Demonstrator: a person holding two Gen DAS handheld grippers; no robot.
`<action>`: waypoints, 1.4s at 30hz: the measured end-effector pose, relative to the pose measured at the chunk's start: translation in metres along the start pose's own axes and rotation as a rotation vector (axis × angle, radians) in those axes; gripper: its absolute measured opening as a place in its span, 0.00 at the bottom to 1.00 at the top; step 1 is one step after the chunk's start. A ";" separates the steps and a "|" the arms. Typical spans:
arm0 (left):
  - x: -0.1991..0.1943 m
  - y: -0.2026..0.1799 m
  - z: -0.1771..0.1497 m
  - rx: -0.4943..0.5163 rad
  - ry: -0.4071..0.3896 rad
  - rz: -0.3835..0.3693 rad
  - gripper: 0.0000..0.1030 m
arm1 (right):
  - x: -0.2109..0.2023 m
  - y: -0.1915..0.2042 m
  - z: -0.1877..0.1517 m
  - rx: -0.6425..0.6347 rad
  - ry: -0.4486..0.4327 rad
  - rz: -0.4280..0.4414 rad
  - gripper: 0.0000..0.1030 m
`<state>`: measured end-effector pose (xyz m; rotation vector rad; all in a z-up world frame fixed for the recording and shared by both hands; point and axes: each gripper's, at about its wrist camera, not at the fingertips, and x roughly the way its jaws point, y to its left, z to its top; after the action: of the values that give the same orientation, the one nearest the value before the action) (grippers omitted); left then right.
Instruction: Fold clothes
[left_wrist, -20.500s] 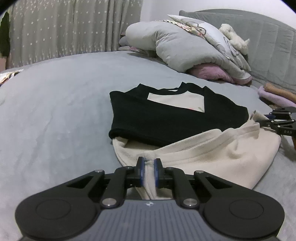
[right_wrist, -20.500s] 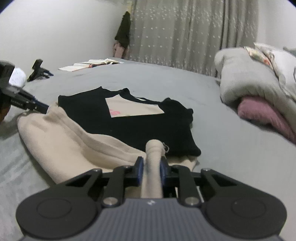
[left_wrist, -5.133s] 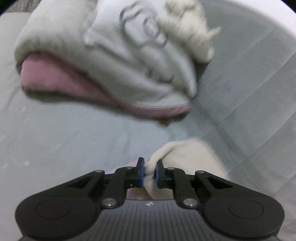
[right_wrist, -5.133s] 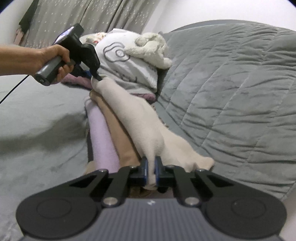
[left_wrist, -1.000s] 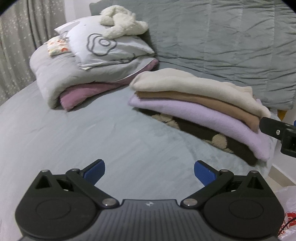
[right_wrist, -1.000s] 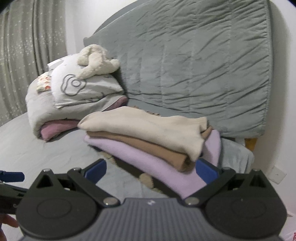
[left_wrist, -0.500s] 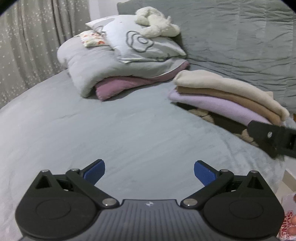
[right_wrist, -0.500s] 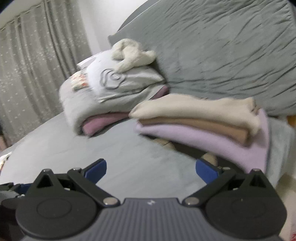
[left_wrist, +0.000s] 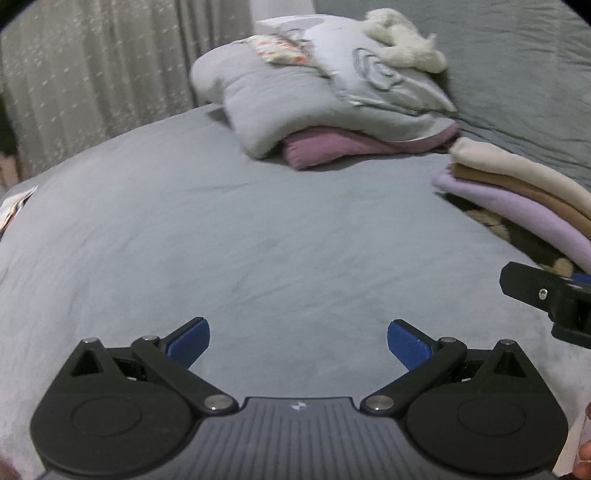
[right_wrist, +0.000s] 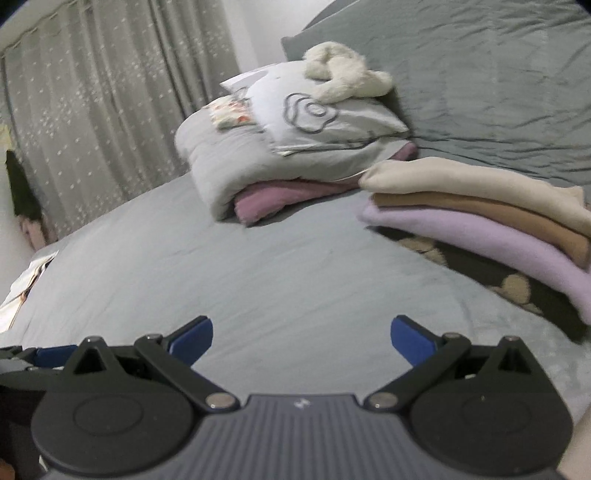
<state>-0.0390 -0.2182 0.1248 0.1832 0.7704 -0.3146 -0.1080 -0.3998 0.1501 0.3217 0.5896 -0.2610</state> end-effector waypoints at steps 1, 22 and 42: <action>0.001 0.007 -0.004 -0.010 0.003 0.011 1.00 | 0.002 0.007 -0.002 -0.008 0.004 0.008 1.00; 0.029 0.152 -0.086 -0.224 0.052 0.216 1.00 | 0.055 0.138 -0.071 -0.200 0.098 0.174 1.00; 0.076 0.220 -0.146 -0.349 -0.004 0.332 1.00 | 0.109 0.201 -0.146 -0.374 0.105 0.253 1.00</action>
<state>-0.0076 0.0123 -0.0209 -0.0202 0.7651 0.1350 -0.0273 -0.1774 0.0173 0.0466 0.6805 0.1120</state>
